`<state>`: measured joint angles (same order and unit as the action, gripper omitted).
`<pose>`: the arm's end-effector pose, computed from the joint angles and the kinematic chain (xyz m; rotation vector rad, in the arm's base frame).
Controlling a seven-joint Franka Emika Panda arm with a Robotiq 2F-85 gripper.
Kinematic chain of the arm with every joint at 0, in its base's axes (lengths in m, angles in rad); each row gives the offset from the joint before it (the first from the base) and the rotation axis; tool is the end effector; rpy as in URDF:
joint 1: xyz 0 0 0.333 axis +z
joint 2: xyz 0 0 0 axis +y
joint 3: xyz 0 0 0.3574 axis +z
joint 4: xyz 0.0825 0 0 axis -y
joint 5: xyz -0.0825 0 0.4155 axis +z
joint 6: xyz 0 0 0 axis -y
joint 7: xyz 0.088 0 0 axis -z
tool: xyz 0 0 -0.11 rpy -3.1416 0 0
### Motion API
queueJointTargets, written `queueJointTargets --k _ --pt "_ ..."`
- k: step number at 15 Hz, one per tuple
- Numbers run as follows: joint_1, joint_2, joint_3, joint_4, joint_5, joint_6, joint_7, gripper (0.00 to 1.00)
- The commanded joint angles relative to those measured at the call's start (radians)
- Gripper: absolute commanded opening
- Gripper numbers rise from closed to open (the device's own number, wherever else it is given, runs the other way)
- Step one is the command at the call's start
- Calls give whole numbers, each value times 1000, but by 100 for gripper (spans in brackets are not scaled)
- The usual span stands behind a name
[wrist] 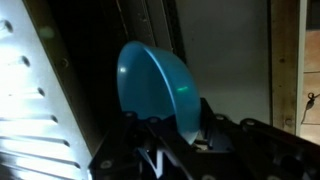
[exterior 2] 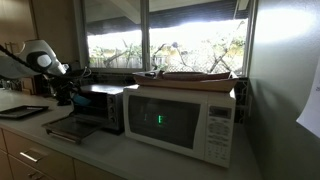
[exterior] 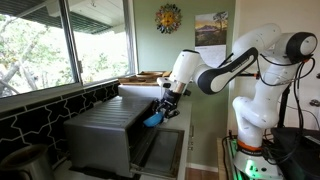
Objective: Flip the blue bowl over
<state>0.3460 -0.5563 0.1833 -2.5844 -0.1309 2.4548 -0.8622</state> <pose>0.3582 0.2152 0.5030 2.0962 1.8924 0.5351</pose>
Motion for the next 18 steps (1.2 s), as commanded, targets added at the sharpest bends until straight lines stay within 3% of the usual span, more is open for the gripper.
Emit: queueJointTargets --k 1,8,18 --pt "23 7 -16 -28 -49 51 -21 1" --pt "13 39 -18 -77 -119 229 -25 1" --pt "-36 97 -3 -107 -196 385 15 1"
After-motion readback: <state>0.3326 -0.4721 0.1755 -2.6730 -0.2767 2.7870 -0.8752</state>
